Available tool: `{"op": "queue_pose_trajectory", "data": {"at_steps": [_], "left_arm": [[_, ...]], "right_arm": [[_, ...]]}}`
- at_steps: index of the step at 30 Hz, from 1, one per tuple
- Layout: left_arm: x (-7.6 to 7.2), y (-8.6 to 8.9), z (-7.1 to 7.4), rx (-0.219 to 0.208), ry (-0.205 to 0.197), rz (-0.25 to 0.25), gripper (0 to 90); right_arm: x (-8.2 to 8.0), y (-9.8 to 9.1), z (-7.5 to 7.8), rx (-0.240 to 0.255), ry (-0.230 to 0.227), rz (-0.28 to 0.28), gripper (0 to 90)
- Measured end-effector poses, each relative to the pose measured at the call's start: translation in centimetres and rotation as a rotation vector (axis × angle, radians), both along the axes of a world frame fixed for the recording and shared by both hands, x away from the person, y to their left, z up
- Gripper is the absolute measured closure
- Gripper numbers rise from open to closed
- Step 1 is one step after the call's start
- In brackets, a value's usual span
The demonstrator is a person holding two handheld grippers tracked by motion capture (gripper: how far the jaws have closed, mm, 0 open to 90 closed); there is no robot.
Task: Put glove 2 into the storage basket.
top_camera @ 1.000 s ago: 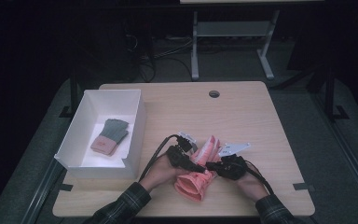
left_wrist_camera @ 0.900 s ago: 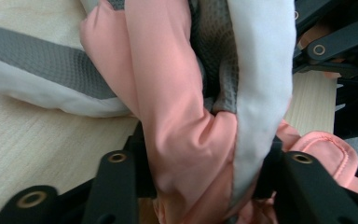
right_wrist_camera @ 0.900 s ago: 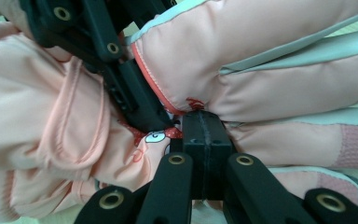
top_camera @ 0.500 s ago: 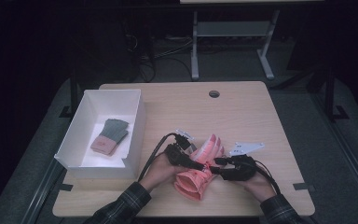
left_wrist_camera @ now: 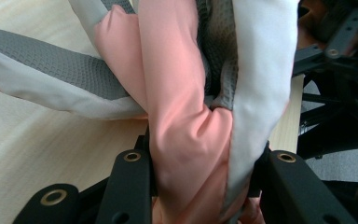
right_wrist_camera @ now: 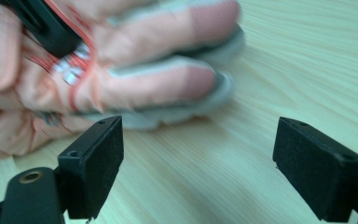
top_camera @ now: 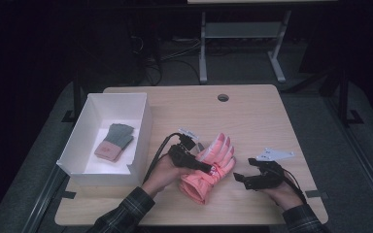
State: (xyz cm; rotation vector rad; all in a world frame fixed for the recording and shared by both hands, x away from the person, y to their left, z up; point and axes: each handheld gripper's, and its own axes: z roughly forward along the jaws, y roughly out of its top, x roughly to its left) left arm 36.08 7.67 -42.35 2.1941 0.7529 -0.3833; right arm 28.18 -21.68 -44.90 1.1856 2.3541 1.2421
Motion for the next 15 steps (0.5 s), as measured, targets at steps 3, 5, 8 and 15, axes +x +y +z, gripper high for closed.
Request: {"op": "queue_pose_trajectory", "data": {"at_steps": [3,5,8,15], "left_arm": [[0.1,0.4,1.0,-0.014,-0.012,0.022,63.9],[0.2,0.7,1.8,-0.012,-0.026,0.032,63.8],[0.3,1.1,2.9,-0.023,-0.046,0.051,63.8],[0.4,2.2,5.9,-0.020,-0.088,0.094,63.7]], "right_arm": [[0.0,-0.6,-0.2,-0.008,0.011,-0.029,15.7],[0.1,-0.9,-0.4,-0.028,0.009,-0.051,14.8],[0.3,-1.0,-0.6,-0.050,0.003,-0.061,13.9],[0.4,-0.9,-0.8,-0.056,0.000,-0.070,13.9]]}}
